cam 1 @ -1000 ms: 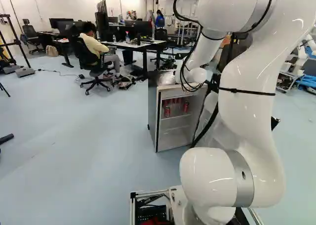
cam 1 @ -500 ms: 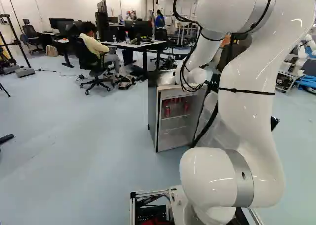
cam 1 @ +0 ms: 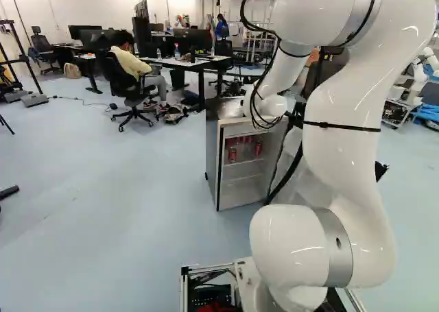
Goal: Grab a drink from the fridge
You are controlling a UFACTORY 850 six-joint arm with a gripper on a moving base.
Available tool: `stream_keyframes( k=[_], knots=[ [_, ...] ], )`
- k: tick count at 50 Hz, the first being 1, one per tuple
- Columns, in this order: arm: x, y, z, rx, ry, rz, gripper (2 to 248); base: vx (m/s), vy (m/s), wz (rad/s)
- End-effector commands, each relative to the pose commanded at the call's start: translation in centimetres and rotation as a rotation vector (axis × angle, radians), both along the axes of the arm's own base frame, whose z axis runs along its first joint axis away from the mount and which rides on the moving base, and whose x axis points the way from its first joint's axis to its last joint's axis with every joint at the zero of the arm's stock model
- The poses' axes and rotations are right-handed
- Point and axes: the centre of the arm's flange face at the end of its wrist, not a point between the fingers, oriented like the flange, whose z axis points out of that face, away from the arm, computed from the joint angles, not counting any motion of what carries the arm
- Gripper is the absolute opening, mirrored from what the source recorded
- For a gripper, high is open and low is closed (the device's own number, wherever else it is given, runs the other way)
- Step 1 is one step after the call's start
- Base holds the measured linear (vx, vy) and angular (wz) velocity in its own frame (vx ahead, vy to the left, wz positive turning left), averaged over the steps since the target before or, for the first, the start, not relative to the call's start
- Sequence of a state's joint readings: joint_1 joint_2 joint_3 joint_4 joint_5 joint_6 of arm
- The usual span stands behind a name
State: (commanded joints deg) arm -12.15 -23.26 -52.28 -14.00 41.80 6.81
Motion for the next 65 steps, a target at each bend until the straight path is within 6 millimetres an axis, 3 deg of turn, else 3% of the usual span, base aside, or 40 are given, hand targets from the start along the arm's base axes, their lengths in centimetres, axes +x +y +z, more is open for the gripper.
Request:
stream_keyframes(
  k=[4, 5, 10, 11, 15, 16, 20, 21, 25, 26, 40, 65],
  knots=[
    [0.0, 0.0, 0.0, 0.0, 0.0, 0.0, 100, 0.0, 0.0, 0.0],
    [0.0, 0.0, 0.0, 0.0, 0.0, 0.0, 124, 0.0, 0.0, 0.0],
    [0.0, 0.0, 0.0, 0.0, 0.0, 0.0, 124, 0.0, 0.0, 0.0],
    [0.0, 0.0, 0.0, 0.0, 0.0, 0.0, 158, 0.0, 0.0, 0.0],
    [0.0, 0.0, 0.0, 0.0, 0.0, 0.0, 158, 0.0, 0.0, 0.0],
    [0.0, 0.0, 0.0, 0.0, 0.0, 0.0, 194, 0.0, 0.0, 0.0],
    [0.0, 0.0, 0.0, 0.0, 0.0, 0.0, 194, 0.0, 0.0, 0.0],
    [0.0, 0.0, 0.0, 0.0, 0.0, 0.0, 231, 0.0, 0.0, 0.0],
    [-0.1, 0.0, 0.0, 0.0, 0.0, 0.0, 231, 0.0, 0.0, 0.0],
    [-0.1, 0.0, 0.0, 0.0, 0.001, 0.0, 247, 0.0, 0.0, 0.0],
    [-1.8, 0.3, 0.2, 0.002, 0.01, -0.002, 247, 0.0, 0.0, 0.0],
    [-6.7, 0.2, 0.6, 0.007, 0.031, -0.023, 247, 0.0, 0.0, 0.0]
  ],
)
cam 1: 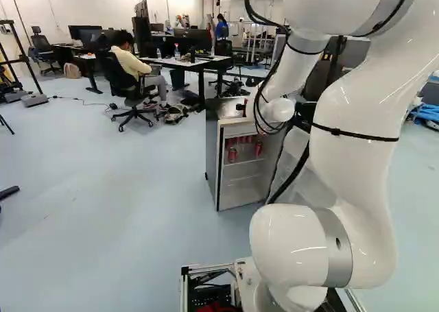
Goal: Grab a drink from the fridge
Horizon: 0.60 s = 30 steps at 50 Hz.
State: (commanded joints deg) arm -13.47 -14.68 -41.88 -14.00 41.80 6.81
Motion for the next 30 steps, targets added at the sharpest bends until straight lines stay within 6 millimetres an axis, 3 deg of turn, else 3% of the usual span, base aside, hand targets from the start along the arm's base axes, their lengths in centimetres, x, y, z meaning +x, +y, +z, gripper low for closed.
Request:
stream_keyframes(
  k=[30],
  knots=[
    [-4.8, -2.6, 0.2, 0.004, 0.013, -0.077, 247, 0.0, 0.0, 0.0]
  ],
)
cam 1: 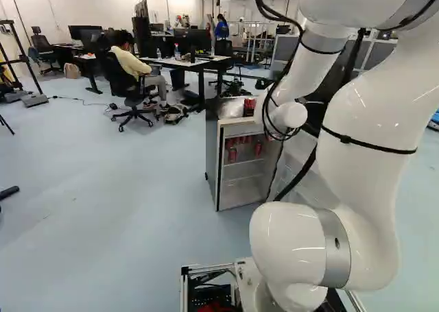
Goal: Grab a drink from the fridge
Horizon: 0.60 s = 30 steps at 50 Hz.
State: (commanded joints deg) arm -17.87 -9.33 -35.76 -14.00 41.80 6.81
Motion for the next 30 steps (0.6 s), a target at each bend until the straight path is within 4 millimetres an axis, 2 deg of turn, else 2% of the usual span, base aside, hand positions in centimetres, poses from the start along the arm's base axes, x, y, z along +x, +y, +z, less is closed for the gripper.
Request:
stream_keyframes(
  k=[11, 30],
  knots=[
    [-1.1, -1.5, 0.0, 0.001, 0.002, -0.038, 247, 0.0, 0.0, 0.0],
    [-2.0, -4.2, 0.0, 0.0, 0.001, -0.099, 247, 0.0, 0.0, 0.0]
  ],
)
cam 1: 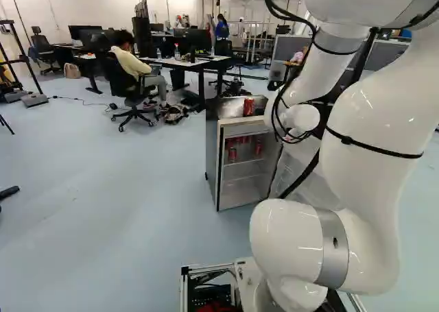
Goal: Grab a drink from the fridge
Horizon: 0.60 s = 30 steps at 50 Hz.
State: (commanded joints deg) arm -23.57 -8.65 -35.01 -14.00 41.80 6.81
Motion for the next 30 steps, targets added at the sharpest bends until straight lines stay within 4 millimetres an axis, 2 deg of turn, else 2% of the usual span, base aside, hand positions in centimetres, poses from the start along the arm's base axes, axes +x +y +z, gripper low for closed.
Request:
stream_keyframes(
  k=[30],
  knots=[
    [-0.7, -4.5, -0.1, -0.002, -0.003, -0.093, 247, 0.0, 0.0, 0.0]
  ],
)
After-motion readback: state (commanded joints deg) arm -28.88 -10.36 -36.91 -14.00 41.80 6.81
